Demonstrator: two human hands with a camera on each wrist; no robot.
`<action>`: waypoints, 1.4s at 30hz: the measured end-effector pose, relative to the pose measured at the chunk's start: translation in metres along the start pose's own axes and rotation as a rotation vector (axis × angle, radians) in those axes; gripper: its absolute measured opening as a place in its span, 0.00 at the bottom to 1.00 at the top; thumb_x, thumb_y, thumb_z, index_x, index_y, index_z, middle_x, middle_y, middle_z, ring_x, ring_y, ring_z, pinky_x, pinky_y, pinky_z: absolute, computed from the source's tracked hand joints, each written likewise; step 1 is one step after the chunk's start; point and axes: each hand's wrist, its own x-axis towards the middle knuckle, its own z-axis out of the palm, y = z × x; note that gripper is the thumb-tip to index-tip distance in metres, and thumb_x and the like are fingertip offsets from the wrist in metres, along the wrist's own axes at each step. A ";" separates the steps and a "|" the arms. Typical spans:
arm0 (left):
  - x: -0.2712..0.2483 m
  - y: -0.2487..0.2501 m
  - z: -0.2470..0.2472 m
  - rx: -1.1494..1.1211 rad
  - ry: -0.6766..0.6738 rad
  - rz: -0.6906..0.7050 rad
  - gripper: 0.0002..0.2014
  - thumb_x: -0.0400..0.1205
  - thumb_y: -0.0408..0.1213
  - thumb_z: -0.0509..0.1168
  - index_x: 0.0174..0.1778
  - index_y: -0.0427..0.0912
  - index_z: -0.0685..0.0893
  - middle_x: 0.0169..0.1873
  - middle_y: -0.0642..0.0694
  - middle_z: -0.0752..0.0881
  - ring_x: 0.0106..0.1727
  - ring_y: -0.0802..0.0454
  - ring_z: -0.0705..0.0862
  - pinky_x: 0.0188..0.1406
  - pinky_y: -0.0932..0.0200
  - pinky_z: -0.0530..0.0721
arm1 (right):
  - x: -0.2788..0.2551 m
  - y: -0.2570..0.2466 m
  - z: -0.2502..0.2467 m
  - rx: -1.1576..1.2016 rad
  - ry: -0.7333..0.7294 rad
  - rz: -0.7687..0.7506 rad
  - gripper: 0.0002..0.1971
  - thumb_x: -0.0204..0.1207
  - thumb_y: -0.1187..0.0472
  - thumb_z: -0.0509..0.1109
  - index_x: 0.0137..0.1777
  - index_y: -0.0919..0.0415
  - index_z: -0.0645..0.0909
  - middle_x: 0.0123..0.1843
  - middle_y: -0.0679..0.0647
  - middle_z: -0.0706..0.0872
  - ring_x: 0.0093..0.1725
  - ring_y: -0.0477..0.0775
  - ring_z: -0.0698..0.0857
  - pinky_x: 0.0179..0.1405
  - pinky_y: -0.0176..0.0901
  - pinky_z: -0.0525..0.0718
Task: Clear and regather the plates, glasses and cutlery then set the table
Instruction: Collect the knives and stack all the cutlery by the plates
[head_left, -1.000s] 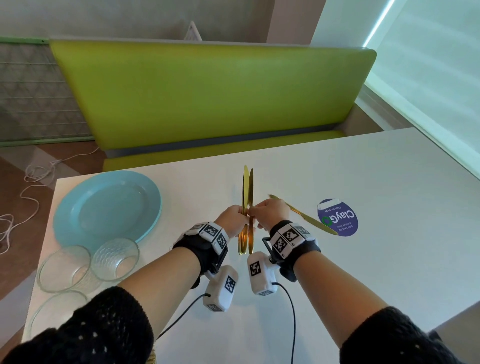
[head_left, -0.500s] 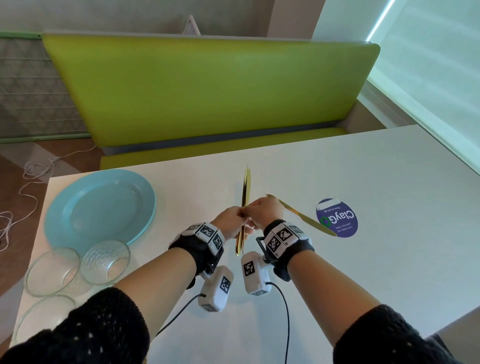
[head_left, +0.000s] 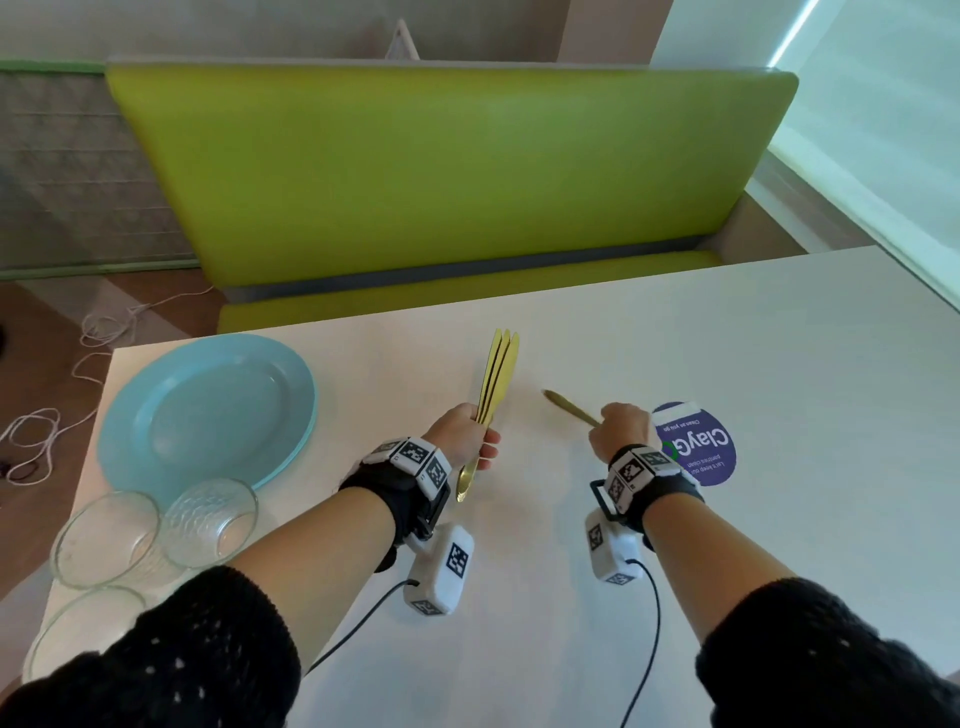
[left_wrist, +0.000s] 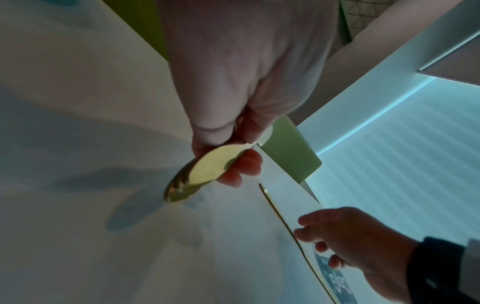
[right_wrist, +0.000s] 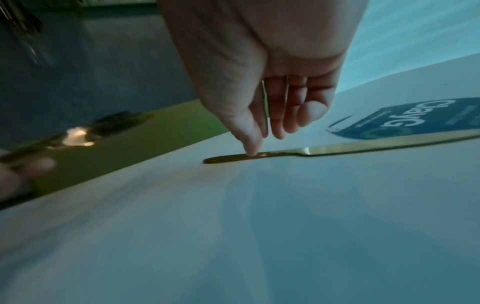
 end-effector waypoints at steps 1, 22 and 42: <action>0.000 0.000 -0.002 -0.005 -0.010 -0.004 0.11 0.82 0.24 0.48 0.54 0.36 0.72 0.37 0.44 0.79 0.33 0.49 0.79 0.32 0.57 0.80 | 0.005 0.004 0.002 -0.043 -0.011 0.002 0.17 0.80 0.63 0.60 0.67 0.61 0.78 0.67 0.59 0.80 0.69 0.60 0.77 0.58 0.50 0.82; 0.001 0.000 -0.012 -0.029 -0.024 0.025 0.18 0.84 0.22 0.53 0.70 0.32 0.72 0.39 0.45 0.82 0.37 0.51 0.82 0.41 0.55 0.84 | 0.003 0.007 0.011 0.005 -0.060 -0.065 0.12 0.78 0.62 0.63 0.55 0.62 0.86 0.53 0.60 0.89 0.45 0.59 0.84 0.38 0.41 0.81; -0.154 -0.055 -0.049 0.526 -0.266 0.215 0.13 0.81 0.22 0.49 0.53 0.39 0.75 0.38 0.46 0.80 0.35 0.54 0.78 0.35 0.62 0.79 | -0.230 -0.062 0.016 -0.538 0.289 -0.929 0.19 0.31 0.58 0.88 0.20 0.50 0.81 0.21 0.42 0.80 0.26 0.47 0.82 0.23 0.30 0.75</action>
